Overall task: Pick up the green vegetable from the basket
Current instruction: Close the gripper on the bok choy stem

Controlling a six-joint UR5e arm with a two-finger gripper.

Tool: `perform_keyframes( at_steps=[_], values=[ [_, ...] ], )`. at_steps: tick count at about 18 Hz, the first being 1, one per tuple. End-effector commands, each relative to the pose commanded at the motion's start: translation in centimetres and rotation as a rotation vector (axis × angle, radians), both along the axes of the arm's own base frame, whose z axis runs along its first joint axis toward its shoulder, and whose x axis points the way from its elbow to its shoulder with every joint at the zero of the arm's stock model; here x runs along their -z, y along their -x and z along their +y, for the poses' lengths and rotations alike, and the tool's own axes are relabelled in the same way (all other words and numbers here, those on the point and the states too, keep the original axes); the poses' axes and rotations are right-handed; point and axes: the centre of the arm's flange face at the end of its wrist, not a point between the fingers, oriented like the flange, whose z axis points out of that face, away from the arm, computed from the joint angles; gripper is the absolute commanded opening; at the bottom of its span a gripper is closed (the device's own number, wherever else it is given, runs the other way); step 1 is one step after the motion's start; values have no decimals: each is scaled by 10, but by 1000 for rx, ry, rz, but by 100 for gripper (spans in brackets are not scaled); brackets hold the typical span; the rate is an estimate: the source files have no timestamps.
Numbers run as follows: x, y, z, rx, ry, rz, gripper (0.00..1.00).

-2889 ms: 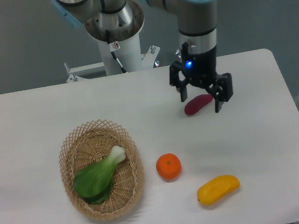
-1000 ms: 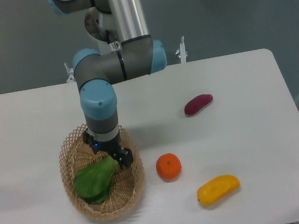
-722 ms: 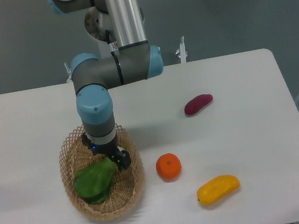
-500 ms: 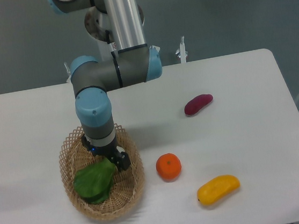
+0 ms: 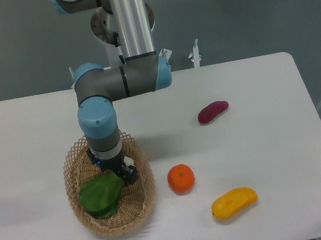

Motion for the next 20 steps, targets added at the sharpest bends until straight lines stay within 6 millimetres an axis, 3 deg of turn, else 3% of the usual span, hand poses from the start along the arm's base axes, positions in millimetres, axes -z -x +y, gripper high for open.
perform_keyframes(
  at_steps=[1, 7, 10, 14, 20],
  values=[
    [-1, 0, 0, 0, -1, 1, 84],
    [-3, 0, 0, 0, -4, 5, 47],
    [-5, 1, 1, 0, -7, 6, 37],
    [-9, 1, 2, 0, -17, 13, 31],
    [-17, 4, 2, 4, -31, 22, 31]
  ],
)
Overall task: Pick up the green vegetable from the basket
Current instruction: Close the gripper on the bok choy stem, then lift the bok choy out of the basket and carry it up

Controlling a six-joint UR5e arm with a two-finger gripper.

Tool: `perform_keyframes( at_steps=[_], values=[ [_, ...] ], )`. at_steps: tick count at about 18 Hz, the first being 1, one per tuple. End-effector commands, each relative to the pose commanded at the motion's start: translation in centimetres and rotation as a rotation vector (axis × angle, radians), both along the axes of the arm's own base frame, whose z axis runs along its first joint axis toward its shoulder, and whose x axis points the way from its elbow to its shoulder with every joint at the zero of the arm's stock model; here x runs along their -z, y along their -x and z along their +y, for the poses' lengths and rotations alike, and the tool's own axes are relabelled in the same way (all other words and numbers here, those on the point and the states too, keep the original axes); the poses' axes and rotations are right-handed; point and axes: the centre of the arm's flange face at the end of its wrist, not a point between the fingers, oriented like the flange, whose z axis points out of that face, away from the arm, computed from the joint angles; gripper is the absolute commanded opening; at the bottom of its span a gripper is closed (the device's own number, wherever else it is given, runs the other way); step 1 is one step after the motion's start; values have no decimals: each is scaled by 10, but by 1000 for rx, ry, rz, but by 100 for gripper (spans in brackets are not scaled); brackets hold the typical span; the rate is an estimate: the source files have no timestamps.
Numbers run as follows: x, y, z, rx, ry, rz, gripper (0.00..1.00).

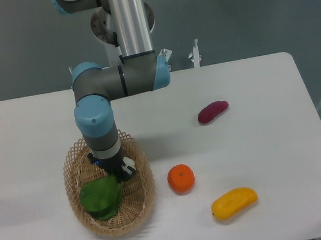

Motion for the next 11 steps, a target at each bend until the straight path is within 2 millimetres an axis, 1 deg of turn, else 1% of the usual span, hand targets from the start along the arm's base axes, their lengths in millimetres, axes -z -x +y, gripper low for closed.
perform_keyframes(
  at_steps=[1, 2, 4, 5, 6, 7, 8, 9, 10, 11],
  values=[
    [-4, 2, 0, -1, -7, 3, 31],
    [-14, 4, -1, -3, -20, 11, 31],
    [-37, 23, -12, -35, -59, 26, 31],
    [-45, 29, -16, -47, -68, 34, 31],
    [-48, 32, -17, -52, -74, 38, 31],
    [-51, 40, -20, -64, -78, 41, 31],
    [-62, 51, -26, -78, -87, 50, 31],
    [-77, 59, -30, -84, -105, 65, 31],
    [-87, 63, -30, -87, -118, 74, 31],
    [-90, 70, -34, -98, -121, 65, 31]
  ],
)
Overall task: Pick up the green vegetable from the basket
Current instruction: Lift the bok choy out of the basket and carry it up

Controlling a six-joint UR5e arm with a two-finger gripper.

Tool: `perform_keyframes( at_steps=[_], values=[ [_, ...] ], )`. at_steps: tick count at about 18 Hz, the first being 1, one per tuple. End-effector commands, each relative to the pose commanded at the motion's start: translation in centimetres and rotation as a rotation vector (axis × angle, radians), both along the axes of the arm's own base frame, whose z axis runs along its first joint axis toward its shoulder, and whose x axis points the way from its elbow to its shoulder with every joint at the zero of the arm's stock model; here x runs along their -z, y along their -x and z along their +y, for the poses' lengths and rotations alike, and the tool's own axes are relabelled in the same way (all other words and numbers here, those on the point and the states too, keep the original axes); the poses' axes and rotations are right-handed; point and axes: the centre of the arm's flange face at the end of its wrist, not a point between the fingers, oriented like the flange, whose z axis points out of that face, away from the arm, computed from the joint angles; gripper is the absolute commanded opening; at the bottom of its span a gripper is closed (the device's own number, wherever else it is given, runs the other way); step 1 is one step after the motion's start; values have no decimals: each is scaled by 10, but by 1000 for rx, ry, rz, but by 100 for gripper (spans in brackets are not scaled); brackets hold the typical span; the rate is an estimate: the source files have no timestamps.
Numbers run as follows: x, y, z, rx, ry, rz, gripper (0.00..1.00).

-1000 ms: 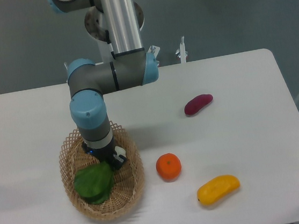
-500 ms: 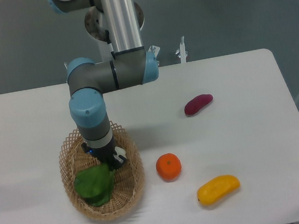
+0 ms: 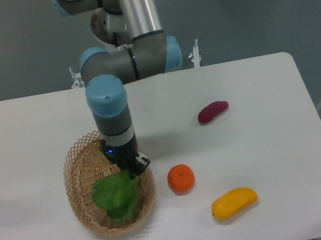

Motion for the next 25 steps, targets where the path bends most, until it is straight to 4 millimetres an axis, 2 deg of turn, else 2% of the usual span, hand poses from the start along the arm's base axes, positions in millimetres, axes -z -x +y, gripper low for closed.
perform_keyframes(
  at_steps=[1, 3, 6, 11, 13, 18, 21, 25],
  values=[
    [-12, 14, -7, -24, -21, -4, 31],
    [-49, 41, -23, -39, -90, -3, 31],
    [-80, 86, -52, -21, -109, -36, 31],
    [-111, 149, -102, 68, -50, -18, 31],
    [-118, 171, -125, 83, -28, -27, 31],
    [-118, 206, -159, 148, -9, 5, 31],
    [-118, 216, -171, 161, -4, 14, 31],
    [-115, 219, -171, 163, -1, 13, 31]
  ],
)
